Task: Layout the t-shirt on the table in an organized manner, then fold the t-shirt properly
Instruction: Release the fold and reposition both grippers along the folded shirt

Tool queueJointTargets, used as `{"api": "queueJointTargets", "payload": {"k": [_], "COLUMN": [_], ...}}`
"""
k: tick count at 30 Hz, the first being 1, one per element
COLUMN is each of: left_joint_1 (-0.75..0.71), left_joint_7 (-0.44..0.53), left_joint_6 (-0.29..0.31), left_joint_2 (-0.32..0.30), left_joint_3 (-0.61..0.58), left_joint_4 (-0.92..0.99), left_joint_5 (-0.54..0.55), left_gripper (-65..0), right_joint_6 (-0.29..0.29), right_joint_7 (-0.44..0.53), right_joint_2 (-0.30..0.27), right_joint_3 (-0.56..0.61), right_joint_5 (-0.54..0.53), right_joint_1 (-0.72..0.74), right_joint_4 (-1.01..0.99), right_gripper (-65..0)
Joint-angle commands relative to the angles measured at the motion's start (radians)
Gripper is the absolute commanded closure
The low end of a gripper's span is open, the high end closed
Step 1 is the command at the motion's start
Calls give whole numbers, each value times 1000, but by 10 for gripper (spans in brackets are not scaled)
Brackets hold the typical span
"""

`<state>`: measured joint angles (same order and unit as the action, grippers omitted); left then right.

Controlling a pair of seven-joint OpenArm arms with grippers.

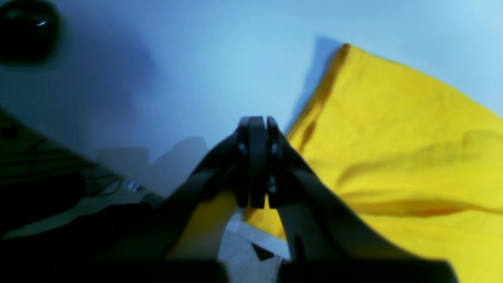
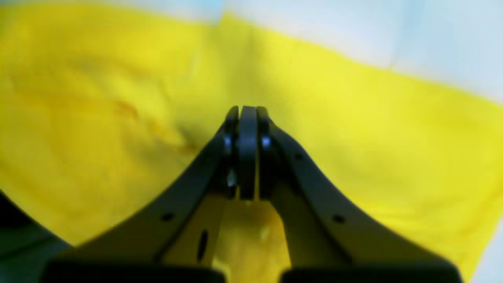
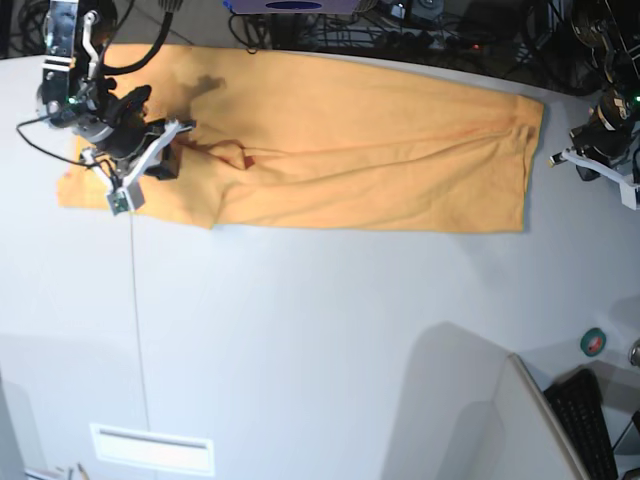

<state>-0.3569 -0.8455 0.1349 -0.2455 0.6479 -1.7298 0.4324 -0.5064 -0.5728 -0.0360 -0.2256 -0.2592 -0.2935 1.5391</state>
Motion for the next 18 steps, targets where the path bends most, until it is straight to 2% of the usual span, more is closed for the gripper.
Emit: {"api": "queueJointTargets", "payload": {"k": [1,13,18], "left_joint_1": [-1,5,5], "left_joint_7": [15,21,21], "left_joint_6": [1,1,2], "left_joint_2": [-13,-35,-28], "left_joint_3": [11,5,2], "left_joint_4": [1,106,55], "left_joint_5": [4,4,13], "left_gripper": [0,0,0], "right_joint_6": [-1,-1,-1], "right_joint_7": [12,6,-20], "right_joint_2": [-8,-11,-17], "right_joint_3": [12,68,67], "right_joint_5": [-15,-13,-13], "right_joint_1": [27,-45,-103], "right_joint_4": [-12,-59,80], "right_gripper": [0,0,0]}}
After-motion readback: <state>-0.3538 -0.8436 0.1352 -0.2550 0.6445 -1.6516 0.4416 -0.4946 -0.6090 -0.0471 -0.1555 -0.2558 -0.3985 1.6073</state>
